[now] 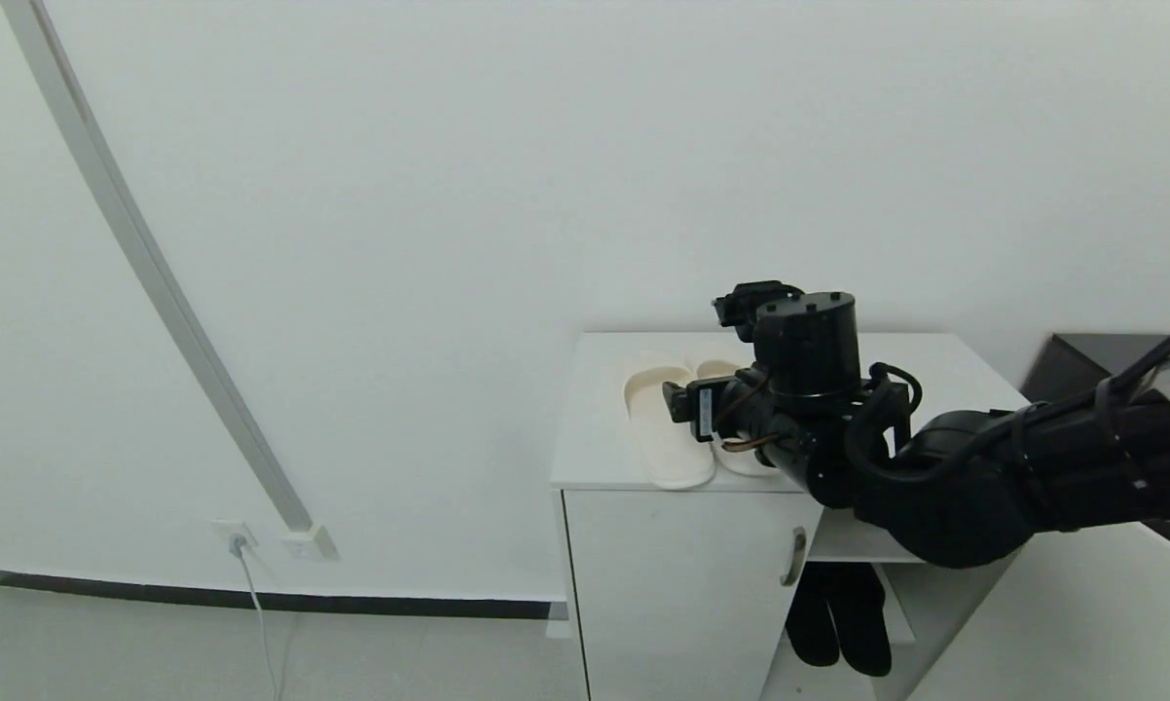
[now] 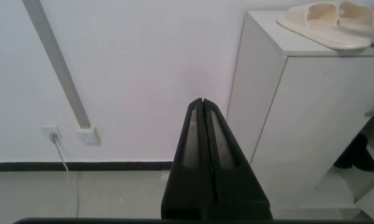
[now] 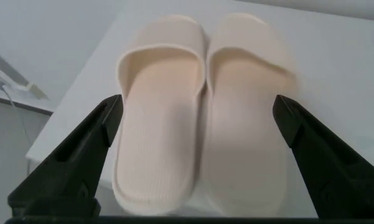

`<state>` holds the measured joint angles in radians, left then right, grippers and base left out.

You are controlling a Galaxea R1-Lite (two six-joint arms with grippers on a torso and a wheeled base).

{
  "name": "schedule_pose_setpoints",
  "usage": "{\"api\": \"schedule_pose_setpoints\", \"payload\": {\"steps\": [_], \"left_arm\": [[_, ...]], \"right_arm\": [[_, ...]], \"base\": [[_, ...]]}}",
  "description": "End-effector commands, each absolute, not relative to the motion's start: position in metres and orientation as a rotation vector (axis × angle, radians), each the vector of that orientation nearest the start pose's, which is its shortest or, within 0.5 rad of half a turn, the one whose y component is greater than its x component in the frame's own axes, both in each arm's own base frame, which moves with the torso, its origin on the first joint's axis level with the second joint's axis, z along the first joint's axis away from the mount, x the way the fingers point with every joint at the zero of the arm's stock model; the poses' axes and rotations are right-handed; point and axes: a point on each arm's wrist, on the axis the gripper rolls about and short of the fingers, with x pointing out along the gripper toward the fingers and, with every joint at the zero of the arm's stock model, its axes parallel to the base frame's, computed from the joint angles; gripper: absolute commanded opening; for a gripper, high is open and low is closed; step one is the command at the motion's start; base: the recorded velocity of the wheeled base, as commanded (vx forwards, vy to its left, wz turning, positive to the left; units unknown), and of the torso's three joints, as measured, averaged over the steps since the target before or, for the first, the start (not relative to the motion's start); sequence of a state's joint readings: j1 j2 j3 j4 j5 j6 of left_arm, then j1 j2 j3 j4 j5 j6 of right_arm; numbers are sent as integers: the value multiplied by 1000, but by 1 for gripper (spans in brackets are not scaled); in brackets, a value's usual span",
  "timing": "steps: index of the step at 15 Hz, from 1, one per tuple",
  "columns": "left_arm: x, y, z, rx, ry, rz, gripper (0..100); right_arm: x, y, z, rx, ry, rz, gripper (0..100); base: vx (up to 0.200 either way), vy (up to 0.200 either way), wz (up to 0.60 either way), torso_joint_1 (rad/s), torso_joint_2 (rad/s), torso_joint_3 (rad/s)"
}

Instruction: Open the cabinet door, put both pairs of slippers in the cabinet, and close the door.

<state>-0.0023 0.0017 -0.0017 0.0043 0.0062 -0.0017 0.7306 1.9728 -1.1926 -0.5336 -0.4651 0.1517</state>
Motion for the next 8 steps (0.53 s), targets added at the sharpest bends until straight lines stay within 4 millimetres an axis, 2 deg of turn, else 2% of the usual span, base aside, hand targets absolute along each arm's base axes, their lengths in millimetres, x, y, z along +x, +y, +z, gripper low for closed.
{"api": "schedule_pose_setpoints", "payload": {"steps": [1,4,8], "left_arm": [[-23,0,76,-5,5,11,0],[-23,1,76,-12,3,25,0],[-23,1,76,-15,4,25,0]], "right_arm": [[301,258,157,-17,266,267,100],[308,262,142,-22,276,288,100],[332,264,130,-30,284,291,100]], "base": [[0,0,0,0,0,0],[0,0,0,0,0,0],[0,0,0,0,0,0]]}}
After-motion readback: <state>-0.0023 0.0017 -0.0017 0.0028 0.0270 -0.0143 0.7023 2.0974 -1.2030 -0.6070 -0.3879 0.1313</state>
